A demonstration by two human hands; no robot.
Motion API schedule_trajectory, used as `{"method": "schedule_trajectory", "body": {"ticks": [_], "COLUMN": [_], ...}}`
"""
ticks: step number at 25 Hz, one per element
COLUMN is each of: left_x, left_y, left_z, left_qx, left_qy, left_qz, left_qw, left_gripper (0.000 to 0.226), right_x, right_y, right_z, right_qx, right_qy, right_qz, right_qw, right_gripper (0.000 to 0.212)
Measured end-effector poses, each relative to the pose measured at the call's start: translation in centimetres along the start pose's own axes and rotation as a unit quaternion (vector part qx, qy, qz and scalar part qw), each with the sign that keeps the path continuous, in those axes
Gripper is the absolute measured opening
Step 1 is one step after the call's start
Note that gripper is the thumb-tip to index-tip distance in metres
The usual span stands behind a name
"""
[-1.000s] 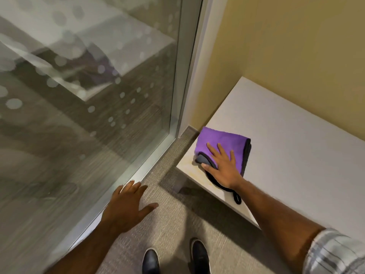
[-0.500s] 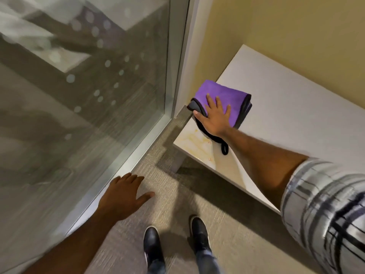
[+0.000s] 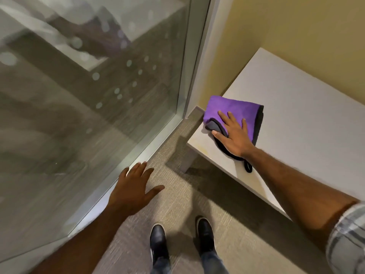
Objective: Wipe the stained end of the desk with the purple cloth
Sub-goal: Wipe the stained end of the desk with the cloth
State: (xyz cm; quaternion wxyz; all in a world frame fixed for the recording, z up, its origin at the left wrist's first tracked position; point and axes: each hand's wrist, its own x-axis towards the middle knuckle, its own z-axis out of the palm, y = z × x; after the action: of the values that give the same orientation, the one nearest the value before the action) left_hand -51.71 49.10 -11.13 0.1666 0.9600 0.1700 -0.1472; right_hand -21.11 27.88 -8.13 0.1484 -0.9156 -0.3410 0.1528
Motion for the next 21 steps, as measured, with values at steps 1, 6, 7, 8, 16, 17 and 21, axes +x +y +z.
{"method": "schedule_trajectory", "body": {"ticks": [1, 6, 7, 8, 16, 17, 21], "left_x": [-0.1, 0.0, -0.1, -0.3, -1.3, -1.4, -1.3], "left_y": [-0.3, -1.2, -1.2, -1.2, -2.7, -2.9, -2.5], "left_z": [0.3, 1.4, 1.4, 1.3, 1.2, 1.4, 2.1], "left_qx": [-0.002, -0.014, -0.024, -0.034, -0.043, -0.040, -0.060], "left_qy": [-0.001, -0.015, -0.017, -0.017, -0.009, -0.010, -0.011], "left_qz": [-0.010, -0.035, -0.038, -0.042, -0.060, -0.063, -0.087], "left_qw": [1.000, 0.999, 0.999, 0.998, 0.997, 0.997, 0.994], "left_gripper": [0.092, 0.088, 0.089, 0.090, 0.086, 0.086, 0.090], "right_x": [1.2, -0.6, -2.3, -3.9, -2.3, -1.0, -0.3], "right_y": [-1.2, -5.5, -5.0, -4.1, -0.2, -1.4, -4.8], "right_z": [0.1, 2.1, 2.4, 2.4, 1.2, 1.5, 2.6], "right_qx": [-0.010, -0.091, -0.107, -0.114, -0.055, -0.073, -0.101], "right_qy": [0.000, -0.079, -0.082, -0.078, 0.015, 0.015, -0.027], "right_qz": [0.010, -0.162, -0.207, -0.239, -0.027, -0.010, -0.115], "right_qw": [1.000, 0.979, 0.969, 0.961, 0.998, 0.997, 0.988], "right_gripper": [0.070, 0.071, 0.067, 0.062, 0.072, 0.072, 0.059]}}
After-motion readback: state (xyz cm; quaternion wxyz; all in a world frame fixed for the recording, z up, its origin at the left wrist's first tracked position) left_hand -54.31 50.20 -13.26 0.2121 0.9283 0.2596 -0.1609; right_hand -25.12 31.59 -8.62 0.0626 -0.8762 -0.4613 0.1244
